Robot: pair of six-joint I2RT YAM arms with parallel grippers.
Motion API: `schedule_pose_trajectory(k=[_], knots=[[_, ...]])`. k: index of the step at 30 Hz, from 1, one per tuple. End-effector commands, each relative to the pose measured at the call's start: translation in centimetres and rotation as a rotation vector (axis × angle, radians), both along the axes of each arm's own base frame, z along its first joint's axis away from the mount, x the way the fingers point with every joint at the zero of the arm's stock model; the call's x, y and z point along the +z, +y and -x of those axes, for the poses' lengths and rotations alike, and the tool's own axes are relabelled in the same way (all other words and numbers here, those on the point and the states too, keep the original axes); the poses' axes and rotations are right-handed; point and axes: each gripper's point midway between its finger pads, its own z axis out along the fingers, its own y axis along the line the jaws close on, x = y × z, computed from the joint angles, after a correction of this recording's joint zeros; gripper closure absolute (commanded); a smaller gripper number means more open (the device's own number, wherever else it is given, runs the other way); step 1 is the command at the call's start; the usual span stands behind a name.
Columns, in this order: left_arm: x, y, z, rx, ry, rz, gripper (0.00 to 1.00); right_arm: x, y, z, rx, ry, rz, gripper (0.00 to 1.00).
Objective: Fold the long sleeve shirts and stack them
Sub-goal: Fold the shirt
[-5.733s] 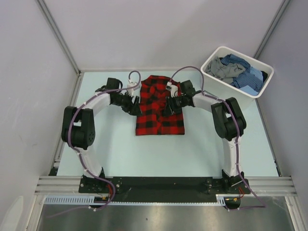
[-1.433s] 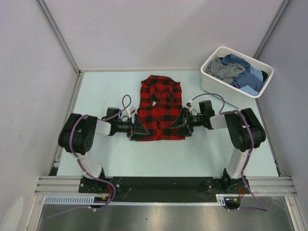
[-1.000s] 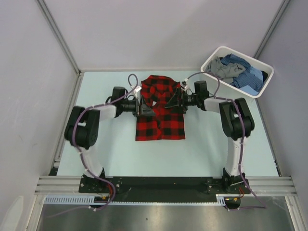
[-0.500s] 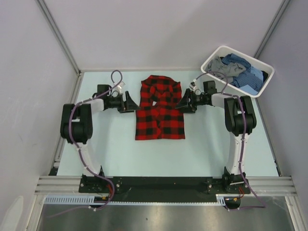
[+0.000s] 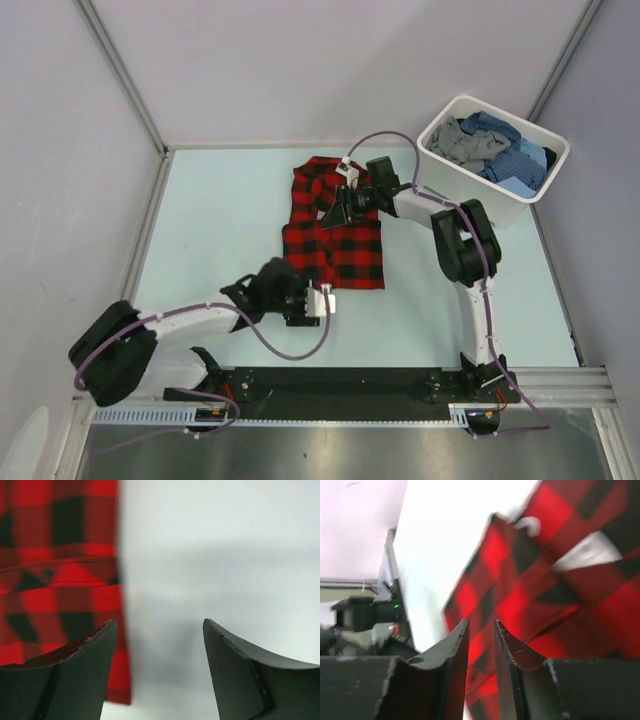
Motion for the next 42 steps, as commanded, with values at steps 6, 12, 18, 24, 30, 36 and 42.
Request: schedule_pose_trajectory(k=[6, 12, 18, 24, 30, 36, 42], knots=[[-2.5, -1.6, -3.7, -0.001, -0.408, -0.184, 0.29, -6.6, 0.2, -2.6, -0.016, 0.026, 0.062, 0.72], [-4.9, -0.9, -4.7, 0.003, -0.439, -0.287, 0.62, -8.2, -0.2, -2.3, -0.016, 0.054, 0.081, 0.72], [-3.3, -1.2, -1.5, -0.074, -0.318, -0.263, 1.00, -8.0, -0.2, -0.1, 0.027, 0.064, 0.098, 0.73], [-1.5, -0.6, 6.3, -0.205, -0.144, -0.235, 1.00, -5.3, -0.1, 3.8, 0.028, 0.106, 0.054, 0.72], [1.1, 0.3, 10.0, -0.191, 0.027, -0.198, 1.00, -1.9, -0.5, 6.1, 0.050, 0.115, 0.026, 0.67], [3.7, -0.8, 11.7, -0.223, 0.105, -0.142, 1.00, -3.6, -1.0, 9.0, 0.182, 0.104, 0.094, 0.66], [4.6, -1.2, 11.6, -0.218, 0.106, -0.139, 1.00, -3.5, -0.5, 11.0, 0.258, 0.080, 0.079, 0.68]])
